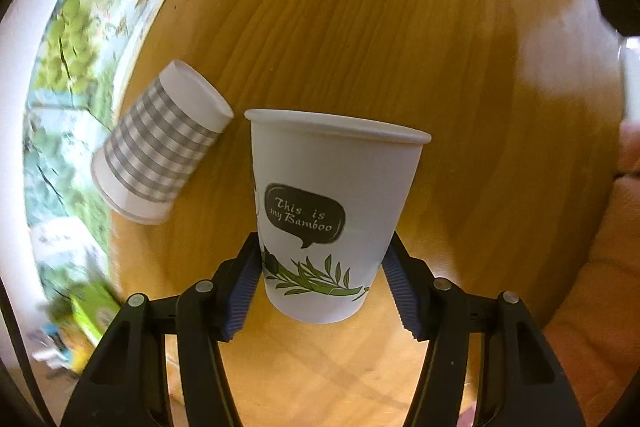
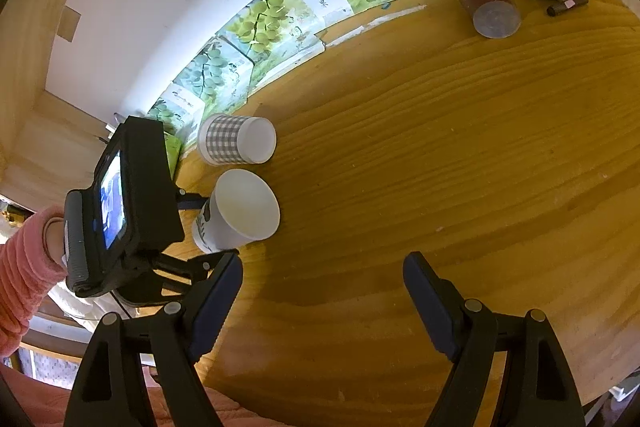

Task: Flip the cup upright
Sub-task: 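Grasp the white panda-print paper cup with the left tool and lift it, then rotate the held panda cup with the left tool toward the right tool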

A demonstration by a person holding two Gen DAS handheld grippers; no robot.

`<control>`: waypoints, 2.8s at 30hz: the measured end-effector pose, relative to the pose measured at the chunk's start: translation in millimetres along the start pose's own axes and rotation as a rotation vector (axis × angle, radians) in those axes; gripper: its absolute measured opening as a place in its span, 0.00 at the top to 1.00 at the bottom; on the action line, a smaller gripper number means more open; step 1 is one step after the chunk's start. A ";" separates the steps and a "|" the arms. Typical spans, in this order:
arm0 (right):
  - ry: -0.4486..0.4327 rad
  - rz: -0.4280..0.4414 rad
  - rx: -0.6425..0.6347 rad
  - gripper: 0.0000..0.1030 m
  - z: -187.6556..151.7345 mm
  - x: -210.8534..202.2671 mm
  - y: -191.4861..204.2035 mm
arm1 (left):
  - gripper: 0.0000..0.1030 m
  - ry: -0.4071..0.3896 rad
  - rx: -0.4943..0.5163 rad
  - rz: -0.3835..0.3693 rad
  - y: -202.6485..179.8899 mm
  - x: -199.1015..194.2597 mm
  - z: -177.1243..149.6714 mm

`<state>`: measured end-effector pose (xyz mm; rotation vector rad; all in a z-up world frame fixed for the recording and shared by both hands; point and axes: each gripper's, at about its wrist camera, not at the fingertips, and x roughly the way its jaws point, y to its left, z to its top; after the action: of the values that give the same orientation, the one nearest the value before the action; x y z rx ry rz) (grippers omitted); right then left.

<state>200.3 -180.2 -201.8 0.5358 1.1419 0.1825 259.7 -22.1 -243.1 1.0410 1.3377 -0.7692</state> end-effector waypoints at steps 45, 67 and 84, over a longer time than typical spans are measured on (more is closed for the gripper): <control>0.106 -0.082 -0.053 0.19 0.0 -92.6 -91.9 | 0.38 -0.227 -0.993 -0.786 -97.1 -9.4 34.3; 0.240 0.026 -0.053 0.19 1.6 -62.7 -90.1 | 0.19 -0.245 -0.964 -0.742 -100.1 -23.5 21.8; 0.328 0.025 0.064 0.19 1.9 -18.2 -83.2 | 0.19 -0.293 -0.959 -0.669 -81.1 -41.6 -10.8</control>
<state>183.6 -259.6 -227.5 0.5913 1.4645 0.2626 176.6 -47.9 -213.8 -0.2860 1.5399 -0.5919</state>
